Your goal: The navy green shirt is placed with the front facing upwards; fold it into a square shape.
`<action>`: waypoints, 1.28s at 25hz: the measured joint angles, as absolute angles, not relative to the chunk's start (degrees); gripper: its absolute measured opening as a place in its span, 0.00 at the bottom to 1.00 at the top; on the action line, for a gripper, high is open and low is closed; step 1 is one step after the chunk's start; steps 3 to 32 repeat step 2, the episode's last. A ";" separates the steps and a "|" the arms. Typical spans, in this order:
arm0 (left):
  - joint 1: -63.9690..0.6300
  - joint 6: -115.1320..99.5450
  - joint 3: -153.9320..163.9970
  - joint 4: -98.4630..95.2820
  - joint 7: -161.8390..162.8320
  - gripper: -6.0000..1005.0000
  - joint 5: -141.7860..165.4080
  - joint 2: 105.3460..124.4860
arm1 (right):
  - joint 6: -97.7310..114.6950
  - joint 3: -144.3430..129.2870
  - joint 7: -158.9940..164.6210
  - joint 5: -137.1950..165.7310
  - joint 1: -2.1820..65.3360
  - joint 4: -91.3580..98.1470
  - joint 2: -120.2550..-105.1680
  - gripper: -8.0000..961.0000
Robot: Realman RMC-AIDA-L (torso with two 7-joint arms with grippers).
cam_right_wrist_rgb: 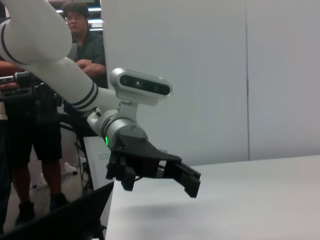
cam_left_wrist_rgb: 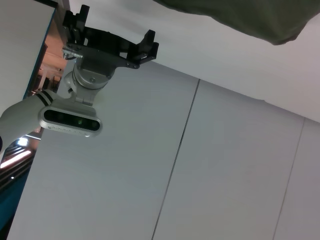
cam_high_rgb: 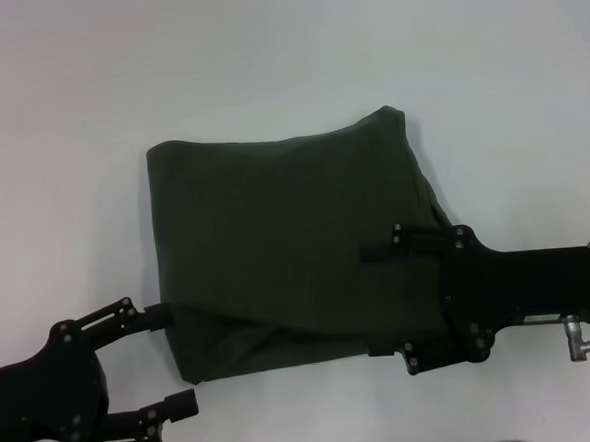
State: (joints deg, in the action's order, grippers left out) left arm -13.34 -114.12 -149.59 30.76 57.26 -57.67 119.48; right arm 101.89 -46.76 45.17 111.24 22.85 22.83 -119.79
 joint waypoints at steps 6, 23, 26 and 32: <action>-13.38 -114.11 -149.59 30.75 57.26 0.90 -57.67 119.62 | 101.96 -46.75 45.15 110.48 22.85 22.72 -119.79 0.95; -13.38 -114.11 -149.59 30.75 57.26 0.90 -57.67 119.62 | 101.96 -46.75 45.15 110.48 22.85 22.72 -119.79 0.95; -13.38 -114.11 -149.59 30.75 57.26 0.90 -57.67 119.62 | 101.96 -46.75 45.15 110.48 22.85 22.72 -119.79 0.95; -13.38 -114.11 -149.59 30.75 57.26 0.90 -57.67 119.62 | 101.96 -46.75 45.15 110.48 22.85 22.72 -119.79 0.95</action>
